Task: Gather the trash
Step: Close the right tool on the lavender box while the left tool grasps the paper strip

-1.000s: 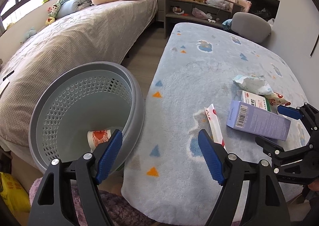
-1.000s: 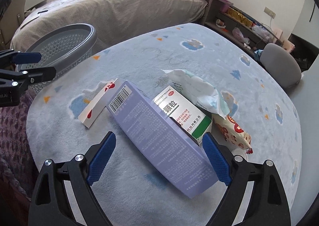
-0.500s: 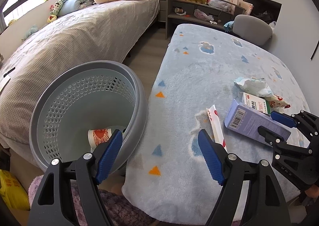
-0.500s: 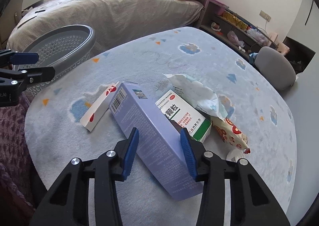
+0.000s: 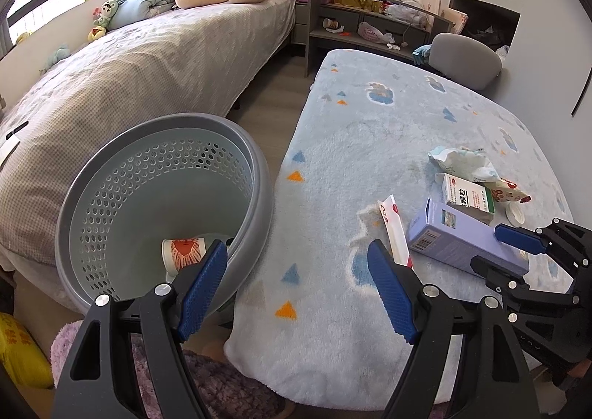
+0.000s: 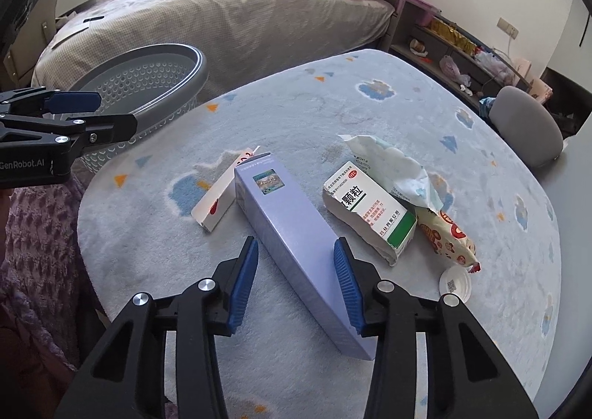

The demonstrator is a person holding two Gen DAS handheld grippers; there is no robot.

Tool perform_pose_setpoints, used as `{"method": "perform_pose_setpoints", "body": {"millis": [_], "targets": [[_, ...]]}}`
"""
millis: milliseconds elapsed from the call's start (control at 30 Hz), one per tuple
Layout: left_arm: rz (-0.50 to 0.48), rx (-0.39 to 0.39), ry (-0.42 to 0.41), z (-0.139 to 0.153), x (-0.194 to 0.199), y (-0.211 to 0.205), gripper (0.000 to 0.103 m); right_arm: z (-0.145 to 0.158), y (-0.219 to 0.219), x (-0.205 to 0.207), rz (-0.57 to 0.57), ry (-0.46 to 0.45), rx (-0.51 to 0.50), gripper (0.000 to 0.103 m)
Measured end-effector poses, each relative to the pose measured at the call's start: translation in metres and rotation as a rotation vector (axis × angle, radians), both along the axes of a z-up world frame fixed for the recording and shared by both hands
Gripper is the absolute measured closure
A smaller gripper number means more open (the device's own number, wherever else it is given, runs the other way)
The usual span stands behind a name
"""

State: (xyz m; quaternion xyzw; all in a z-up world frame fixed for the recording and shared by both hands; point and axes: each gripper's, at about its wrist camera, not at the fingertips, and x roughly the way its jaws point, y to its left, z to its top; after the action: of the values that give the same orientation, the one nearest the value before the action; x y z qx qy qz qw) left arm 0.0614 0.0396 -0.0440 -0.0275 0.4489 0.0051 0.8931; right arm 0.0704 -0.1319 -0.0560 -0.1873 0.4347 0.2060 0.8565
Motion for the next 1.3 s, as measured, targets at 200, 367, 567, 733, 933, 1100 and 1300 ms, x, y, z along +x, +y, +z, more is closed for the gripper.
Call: {"method": "perform_pose_setpoints", "body": {"millis": [200,367,567,733,933,1100,1300], "targets": [[0.006,0.004,0.008,-0.002,0.002,0.001,0.028,0.000,-0.006,0.014,0.037,0.018,0.002,0.053],[0.006,0.013,0.021,-0.006,0.007,-0.001,0.028,-0.011,-0.011,0.027,0.077,0.073,-0.004,0.053],[0.003,0.022,0.036,-0.010,0.011,-0.005,0.028,-0.023,-0.014,0.038,0.097,0.138,0.043,0.052],[-0.003,0.027,0.039,-0.011,0.010,-0.008,0.028,-0.033,-0.012,0.039,0.086,0.175,0.074,0.062],[-0.010,0.026,0.038,-0.012,0.010,-0.009,0.028,-0.027,-0.015,0.027,0.000,0.165,0.153,0.066],[-0.026,0.021,0.039,-0.014,0.009,-0.015,0.028,-0.016,-0.025,0.012,-0.099,0.153,0.244,0.066],[-0.087,0.009,0.049,-0.018,0.016,-0.036,0.028,-0.015,-0.054,-0.005,-0.295,0.145,0.336,0.066]]}}
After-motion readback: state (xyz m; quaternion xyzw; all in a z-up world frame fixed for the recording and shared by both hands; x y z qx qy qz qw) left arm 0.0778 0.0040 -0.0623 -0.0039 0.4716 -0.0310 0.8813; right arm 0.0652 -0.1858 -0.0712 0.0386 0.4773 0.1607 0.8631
